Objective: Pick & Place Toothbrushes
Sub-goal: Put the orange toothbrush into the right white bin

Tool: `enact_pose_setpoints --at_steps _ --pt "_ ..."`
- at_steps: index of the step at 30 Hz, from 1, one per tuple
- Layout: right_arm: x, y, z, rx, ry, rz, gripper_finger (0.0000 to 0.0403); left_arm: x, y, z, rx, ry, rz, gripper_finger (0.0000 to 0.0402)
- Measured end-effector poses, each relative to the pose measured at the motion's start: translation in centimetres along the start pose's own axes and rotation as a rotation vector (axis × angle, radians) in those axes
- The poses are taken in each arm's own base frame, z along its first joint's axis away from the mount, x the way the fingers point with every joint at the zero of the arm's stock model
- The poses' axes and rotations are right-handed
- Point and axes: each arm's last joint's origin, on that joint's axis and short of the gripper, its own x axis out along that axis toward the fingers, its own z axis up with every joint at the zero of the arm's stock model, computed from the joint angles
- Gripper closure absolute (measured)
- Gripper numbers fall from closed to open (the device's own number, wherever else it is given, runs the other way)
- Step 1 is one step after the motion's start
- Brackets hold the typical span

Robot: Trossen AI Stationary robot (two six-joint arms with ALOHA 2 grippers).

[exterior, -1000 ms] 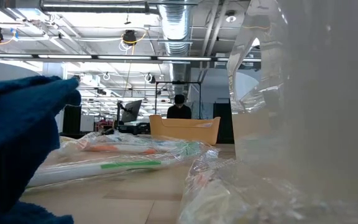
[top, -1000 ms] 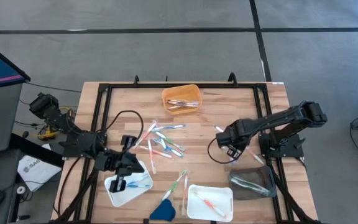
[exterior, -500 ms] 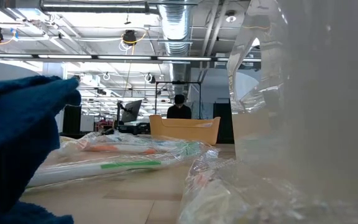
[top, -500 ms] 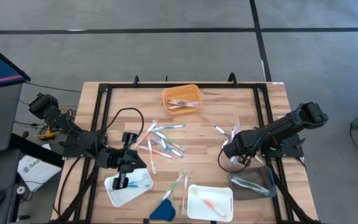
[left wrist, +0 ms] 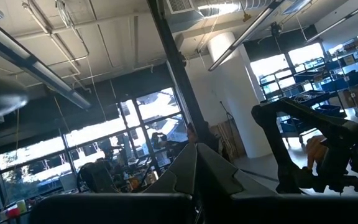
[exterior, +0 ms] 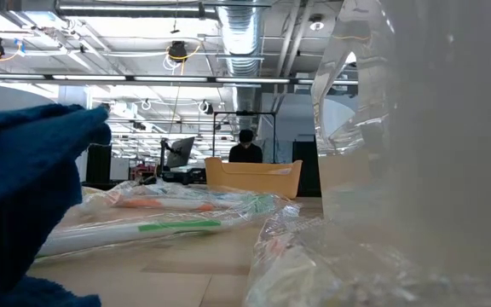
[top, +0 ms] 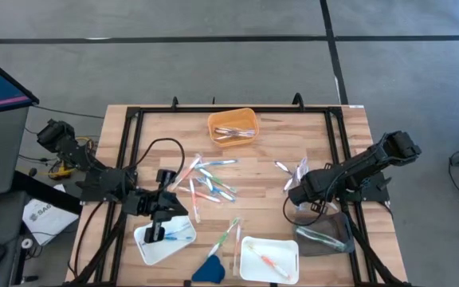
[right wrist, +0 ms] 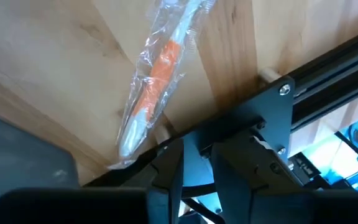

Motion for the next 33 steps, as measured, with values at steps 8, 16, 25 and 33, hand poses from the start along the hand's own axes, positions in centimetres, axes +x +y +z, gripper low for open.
enact_pose_setpoints --at_steps 8,16,25,33 --pt "0.0 0.3 0.1 -0.053 -0.023 0.015 0.0327 0.0 0.0 0.0 0.000 -0.001 0.000 0.0401" --pt "-0.1 1.2 1.0 -0.057 -0.119 0.105 0.0327 0.0 0.0 0.0 0.000 -0.001 0.000 0.0401" --pt "-0.1 1.1 1.0 -0.057 -0.113 0.104 0.0324 0.0 0.0 0.0 0.000 -0.001 -0.001 0.0401" --pt "1.0 1.1 1.0 -0.056 -0.110 0.101 0.0290 0.0 0.0 0.0 0.000 -0.001 -0.001 0.0401"
